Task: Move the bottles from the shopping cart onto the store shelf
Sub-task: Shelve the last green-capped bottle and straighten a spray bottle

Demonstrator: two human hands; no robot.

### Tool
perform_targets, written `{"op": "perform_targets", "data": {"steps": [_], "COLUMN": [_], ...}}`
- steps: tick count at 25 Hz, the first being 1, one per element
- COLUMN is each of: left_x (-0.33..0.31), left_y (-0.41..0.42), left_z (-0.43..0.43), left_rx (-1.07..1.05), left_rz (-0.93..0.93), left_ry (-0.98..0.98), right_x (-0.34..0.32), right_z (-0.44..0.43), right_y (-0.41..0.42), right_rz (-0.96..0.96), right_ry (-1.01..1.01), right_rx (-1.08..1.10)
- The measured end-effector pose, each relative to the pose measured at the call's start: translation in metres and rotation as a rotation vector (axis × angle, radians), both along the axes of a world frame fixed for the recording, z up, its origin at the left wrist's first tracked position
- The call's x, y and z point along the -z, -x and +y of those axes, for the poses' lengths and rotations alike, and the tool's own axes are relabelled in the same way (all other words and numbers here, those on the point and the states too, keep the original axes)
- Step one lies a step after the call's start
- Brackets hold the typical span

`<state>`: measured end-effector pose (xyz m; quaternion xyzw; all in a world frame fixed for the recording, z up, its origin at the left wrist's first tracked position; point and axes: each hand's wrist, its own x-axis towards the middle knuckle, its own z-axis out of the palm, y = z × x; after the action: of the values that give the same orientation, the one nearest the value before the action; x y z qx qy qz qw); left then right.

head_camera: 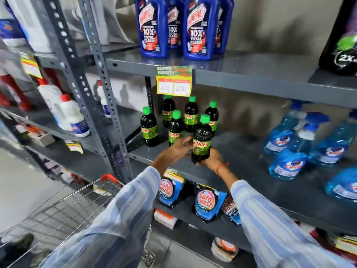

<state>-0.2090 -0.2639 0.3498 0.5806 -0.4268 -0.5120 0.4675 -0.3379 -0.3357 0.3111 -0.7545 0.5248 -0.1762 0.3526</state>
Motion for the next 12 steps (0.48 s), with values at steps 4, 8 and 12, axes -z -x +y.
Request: {"op": "perform_targets", "data": {"steps": [4, 8, 12], "left_x": [0.009, 0.017, 0.027], "left_y": [0.01, 0.001, -0.002], "left_z": [-0.024, -0.038, -0.054], "left_rx": [0.005, 0.021, -0.03], "left_rz": [-0.007, -0.013, -0.183], "left_ry": [-0.005, 0.01, 0.009], "right_x": [0.01, 0.023, 0.037], "right_z": [-0.017, -0.028, -0.043], "right_y": [-0.003, -0.016, -0.03], "right_rz": [0.056, 0.033, 0.01], "right_ry": [0.036, 0.018, 0.019], "right_rx": [0.096, 0.168, 0.169]}}
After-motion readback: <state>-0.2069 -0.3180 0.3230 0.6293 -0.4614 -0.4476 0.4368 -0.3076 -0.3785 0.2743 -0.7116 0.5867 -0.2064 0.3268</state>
